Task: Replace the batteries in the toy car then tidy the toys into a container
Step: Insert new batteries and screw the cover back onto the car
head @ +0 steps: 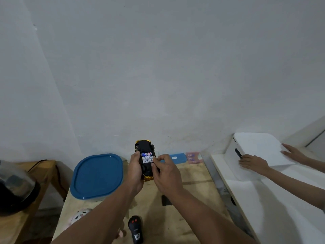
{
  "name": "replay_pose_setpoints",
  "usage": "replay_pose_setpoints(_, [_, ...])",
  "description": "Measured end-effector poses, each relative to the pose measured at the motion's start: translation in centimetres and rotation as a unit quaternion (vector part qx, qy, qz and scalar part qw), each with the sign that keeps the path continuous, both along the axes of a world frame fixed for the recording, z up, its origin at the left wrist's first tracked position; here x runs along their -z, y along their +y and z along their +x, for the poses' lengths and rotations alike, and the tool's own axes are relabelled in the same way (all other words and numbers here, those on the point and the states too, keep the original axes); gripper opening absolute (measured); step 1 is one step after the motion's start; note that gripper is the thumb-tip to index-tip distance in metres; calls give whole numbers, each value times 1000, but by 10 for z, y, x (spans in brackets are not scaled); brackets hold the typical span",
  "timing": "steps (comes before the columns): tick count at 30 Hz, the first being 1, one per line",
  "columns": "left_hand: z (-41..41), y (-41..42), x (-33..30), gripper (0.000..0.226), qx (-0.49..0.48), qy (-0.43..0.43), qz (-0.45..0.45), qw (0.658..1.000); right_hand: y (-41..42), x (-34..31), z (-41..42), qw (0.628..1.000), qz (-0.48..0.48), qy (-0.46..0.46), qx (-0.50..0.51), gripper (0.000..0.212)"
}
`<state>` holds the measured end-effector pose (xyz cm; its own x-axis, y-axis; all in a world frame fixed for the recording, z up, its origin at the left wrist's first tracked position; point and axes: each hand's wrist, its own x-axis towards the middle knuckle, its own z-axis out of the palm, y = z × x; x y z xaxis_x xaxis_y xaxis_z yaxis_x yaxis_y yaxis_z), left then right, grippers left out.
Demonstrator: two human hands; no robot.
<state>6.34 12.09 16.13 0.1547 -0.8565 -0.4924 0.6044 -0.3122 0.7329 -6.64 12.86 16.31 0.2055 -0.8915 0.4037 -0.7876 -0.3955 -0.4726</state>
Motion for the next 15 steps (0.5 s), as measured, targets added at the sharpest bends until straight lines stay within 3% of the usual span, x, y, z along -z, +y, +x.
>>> replay_pose_setpoints(5, [-11, -3, 10, 51, 3, -9, 10, 1000, -2, -4, -17, 987, 0, 150, -56, 48])
replay_pose_setpoints(9, [-20, -4, 17, 50, 19, -25, 20, 999, -11, -2, -28, 980, 49, 178, -79, 49])
replay_pose_setpoints(11, [-22, -4, 22, 51, 29, -17, 27, 999, -22, -1, -38, 978, 135, 109, -118, 45])
replay_pose_setpoints(13, [-22, -6, 27, 51, 35, 7, 24, 999, -33, 5, -51, 966, 226, -30, -118, 37])
replay_pose_setpoints(15, [-20, -7, 28, 50, 26, 25, 28, 999, -37, 15, -67, 956, 234, -174, -19, 31])
